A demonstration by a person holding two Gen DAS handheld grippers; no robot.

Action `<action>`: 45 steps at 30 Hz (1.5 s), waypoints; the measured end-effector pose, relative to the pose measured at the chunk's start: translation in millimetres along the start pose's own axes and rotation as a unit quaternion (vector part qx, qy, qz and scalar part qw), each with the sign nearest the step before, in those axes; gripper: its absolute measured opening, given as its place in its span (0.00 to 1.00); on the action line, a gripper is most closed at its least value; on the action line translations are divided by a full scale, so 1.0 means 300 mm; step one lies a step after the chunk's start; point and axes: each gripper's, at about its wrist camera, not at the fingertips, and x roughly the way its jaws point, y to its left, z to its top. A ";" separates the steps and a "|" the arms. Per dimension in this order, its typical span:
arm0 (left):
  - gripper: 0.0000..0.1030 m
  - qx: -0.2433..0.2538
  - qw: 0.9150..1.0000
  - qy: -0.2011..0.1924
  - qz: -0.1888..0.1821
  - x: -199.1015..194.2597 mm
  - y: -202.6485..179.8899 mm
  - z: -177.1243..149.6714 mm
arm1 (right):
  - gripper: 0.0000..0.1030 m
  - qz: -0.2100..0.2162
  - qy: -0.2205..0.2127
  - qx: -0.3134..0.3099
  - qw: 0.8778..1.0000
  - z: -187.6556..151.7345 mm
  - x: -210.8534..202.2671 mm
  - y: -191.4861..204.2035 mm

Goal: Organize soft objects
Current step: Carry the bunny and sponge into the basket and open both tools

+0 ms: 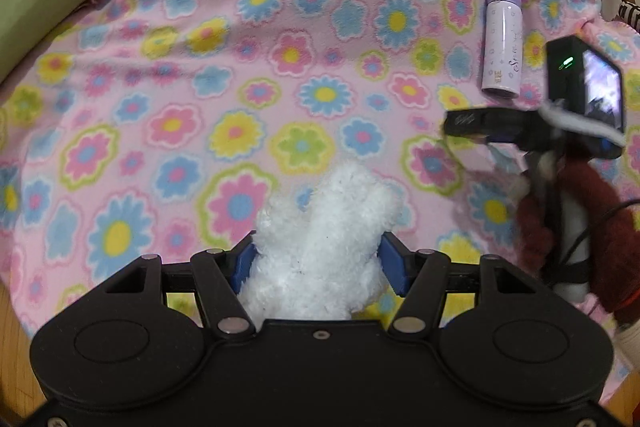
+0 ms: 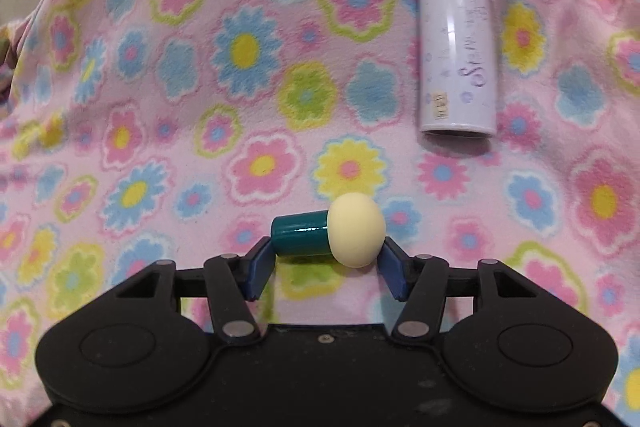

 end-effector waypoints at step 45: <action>0.57 -0.021 0.999 -0.044 -0.018 -0.383 -0.132 -0.328 | 0.55 0.104 -0.037 0.030 0.993 -0.545 -1.055 0.008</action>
